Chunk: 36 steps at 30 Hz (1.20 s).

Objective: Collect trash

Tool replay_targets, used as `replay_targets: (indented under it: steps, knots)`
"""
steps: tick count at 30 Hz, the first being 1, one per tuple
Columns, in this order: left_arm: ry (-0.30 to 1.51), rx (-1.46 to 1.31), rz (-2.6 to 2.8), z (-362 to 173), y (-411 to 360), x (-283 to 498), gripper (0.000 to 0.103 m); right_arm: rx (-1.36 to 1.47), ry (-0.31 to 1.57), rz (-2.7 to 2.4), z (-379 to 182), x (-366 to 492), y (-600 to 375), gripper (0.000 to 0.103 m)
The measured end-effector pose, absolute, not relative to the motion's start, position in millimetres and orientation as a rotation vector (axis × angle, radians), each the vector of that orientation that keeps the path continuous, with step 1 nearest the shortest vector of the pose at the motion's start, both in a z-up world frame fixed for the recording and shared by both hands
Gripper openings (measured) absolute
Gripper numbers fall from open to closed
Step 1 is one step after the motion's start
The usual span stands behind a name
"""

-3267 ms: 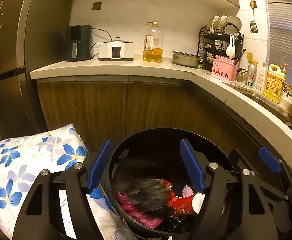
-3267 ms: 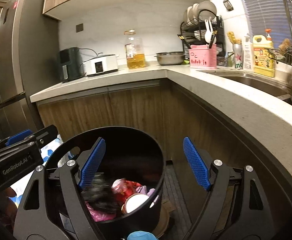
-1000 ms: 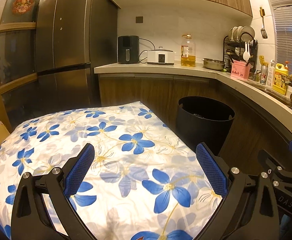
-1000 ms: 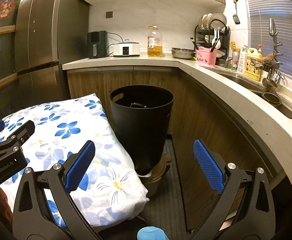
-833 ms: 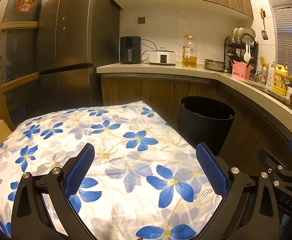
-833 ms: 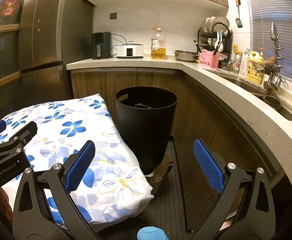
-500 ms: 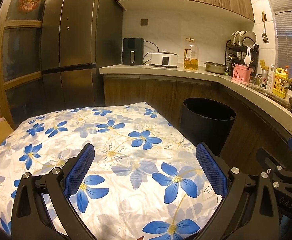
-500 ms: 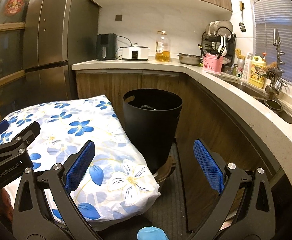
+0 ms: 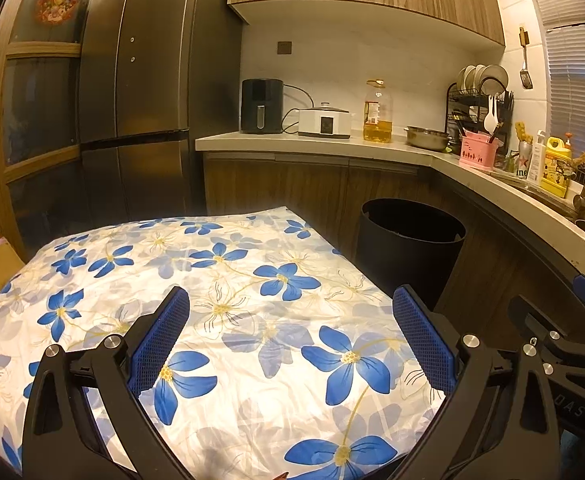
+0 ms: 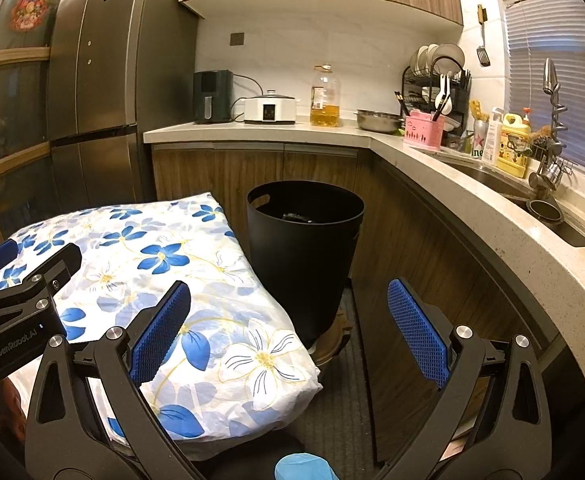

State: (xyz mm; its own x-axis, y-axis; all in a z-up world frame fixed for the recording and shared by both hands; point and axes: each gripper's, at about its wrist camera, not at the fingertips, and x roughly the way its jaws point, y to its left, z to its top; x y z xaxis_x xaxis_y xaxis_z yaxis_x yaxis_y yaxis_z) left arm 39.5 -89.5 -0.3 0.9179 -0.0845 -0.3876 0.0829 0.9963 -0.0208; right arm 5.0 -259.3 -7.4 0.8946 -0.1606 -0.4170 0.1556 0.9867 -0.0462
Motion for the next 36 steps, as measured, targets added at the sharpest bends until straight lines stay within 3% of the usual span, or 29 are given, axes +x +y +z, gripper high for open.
replay_targets:
  steps: [36]
  knots:
    - [0.402,0.000,-0.086,1.6,-90.6,38.3,0.097,-0.010,0.432,-0.164,-7.3,3.8,-258.4,0.098]
